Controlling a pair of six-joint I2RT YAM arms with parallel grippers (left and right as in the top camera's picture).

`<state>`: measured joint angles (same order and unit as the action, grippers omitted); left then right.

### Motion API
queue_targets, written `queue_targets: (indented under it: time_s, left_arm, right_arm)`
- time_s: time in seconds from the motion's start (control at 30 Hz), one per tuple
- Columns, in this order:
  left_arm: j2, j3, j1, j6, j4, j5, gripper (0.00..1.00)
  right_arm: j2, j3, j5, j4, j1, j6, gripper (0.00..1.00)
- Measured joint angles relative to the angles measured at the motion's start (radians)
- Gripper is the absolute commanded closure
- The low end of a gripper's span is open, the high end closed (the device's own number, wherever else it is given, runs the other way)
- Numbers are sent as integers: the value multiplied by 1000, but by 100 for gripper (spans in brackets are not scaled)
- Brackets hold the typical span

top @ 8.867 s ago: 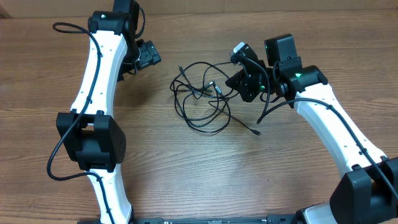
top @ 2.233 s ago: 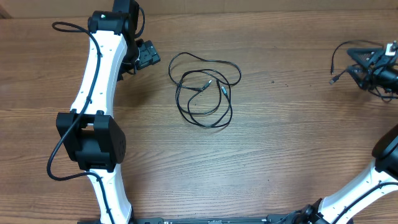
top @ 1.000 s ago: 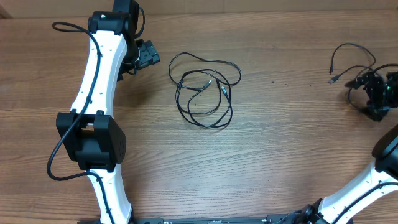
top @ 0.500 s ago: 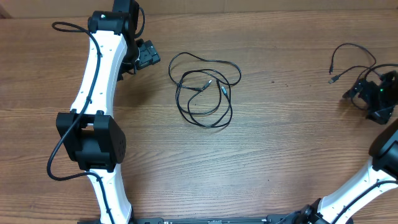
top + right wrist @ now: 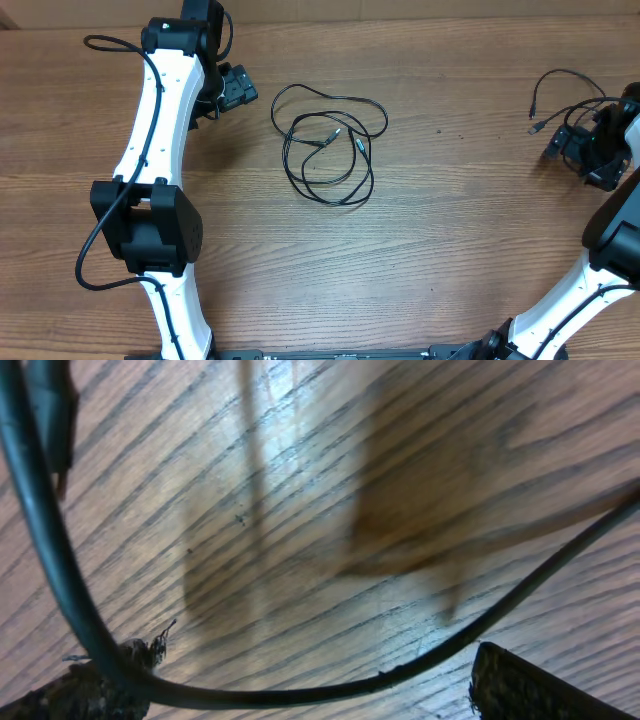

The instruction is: Untangle cables

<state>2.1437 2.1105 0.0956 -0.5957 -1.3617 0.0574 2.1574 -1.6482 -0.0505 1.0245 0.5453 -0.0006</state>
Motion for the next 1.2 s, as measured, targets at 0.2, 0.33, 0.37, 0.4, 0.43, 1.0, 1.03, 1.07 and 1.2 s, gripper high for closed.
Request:
queue_targets:
  time_s: [0.2, 0.33, 0.37, 0.4, 0.43, 1.0, 1.03, 1.07, 1.2]
  left_arm:
    - [0, 0, 0, 0, 0, 0, 0]
    - [0, 0, 0, 0, 0, 0, 0]
    - [0, 0, 0, 0, 0, 0, 0]
    - [0, 0, 0, 0, 0, 0, 0]
    - [0, 0, 0, 0, 0, 0, 0]
    - [0, 0, 0, 0, 0, 0, 0]
    - [0, 0, 0, 0, 0, 0, 0]
    - [0, 0, 0, 0, 0, 0, 0]
    - [0, 0, 0, 0, 0, 0, 1]
  right_arm:
    - [2, 0, 18, -38, 3, 0, 0]
    - [20, 0, 29, -37, 3, 0, 0]
    - [26, 0, 30, -37, 3, 0, 0]
    - [38, 0, 32, -37, 3, 0, 0]
    - [42, 0, 32, -37, 3, 0, 0]
    - [99, -16, 85, -367, 3, -5, 0]
    - [108, -17, 87, -406, 4, -8, 0]
    - [117, -19, 89, -444, 4, -11, 0]
    - [159, -24, 98, -613, 4, -14, 0]
